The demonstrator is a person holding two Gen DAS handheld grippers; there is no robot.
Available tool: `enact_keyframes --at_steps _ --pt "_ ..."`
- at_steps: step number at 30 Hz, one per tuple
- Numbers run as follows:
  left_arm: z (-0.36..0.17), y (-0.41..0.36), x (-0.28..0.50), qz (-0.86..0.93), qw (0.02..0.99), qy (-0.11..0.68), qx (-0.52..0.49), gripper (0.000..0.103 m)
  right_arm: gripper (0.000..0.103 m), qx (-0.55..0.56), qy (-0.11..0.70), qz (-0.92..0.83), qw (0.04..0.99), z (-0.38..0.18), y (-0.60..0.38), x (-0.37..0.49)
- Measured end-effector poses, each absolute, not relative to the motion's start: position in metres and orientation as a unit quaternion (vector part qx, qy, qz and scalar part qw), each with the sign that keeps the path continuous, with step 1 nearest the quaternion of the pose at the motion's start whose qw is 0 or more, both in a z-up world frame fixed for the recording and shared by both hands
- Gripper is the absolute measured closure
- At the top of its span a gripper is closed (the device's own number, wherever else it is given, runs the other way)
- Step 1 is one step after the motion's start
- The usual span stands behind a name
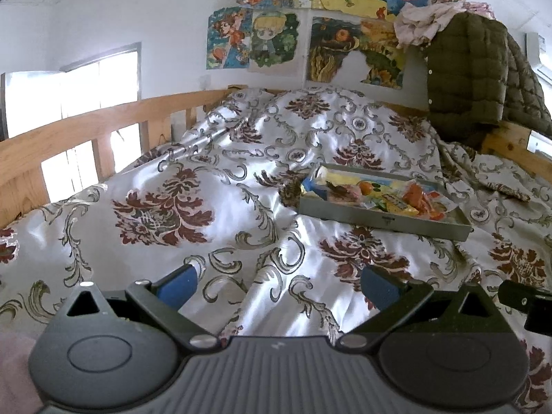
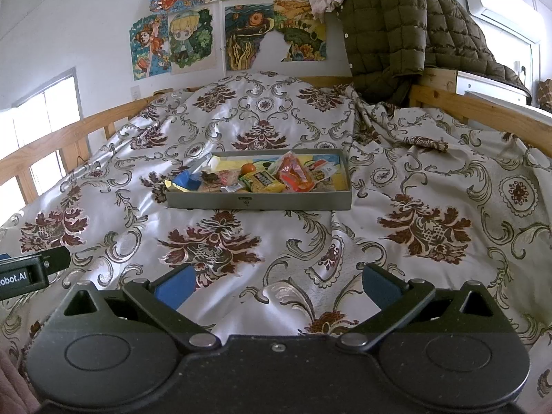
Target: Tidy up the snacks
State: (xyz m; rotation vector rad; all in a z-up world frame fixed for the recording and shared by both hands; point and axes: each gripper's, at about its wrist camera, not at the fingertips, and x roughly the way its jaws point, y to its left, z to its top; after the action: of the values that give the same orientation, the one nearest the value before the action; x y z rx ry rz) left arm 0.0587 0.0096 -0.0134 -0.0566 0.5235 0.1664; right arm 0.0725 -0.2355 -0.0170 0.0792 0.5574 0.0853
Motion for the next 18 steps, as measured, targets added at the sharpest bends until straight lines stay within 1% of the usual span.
enact_keyframes --at_steps 6,18 --pt "-0.015 0.006 0.062 0.083 0.958 0.272 -0.024 0.0 0.001 0.039 0.276 0.042 0.96 -0.016 -0.235 0.073" --pt "-0.016 0.014 0.064 0.083 0.956 0.278 -0.052 0.0 0.001 0.033 0.284 0.048 0.957 -0.026 -0.236 0.071"
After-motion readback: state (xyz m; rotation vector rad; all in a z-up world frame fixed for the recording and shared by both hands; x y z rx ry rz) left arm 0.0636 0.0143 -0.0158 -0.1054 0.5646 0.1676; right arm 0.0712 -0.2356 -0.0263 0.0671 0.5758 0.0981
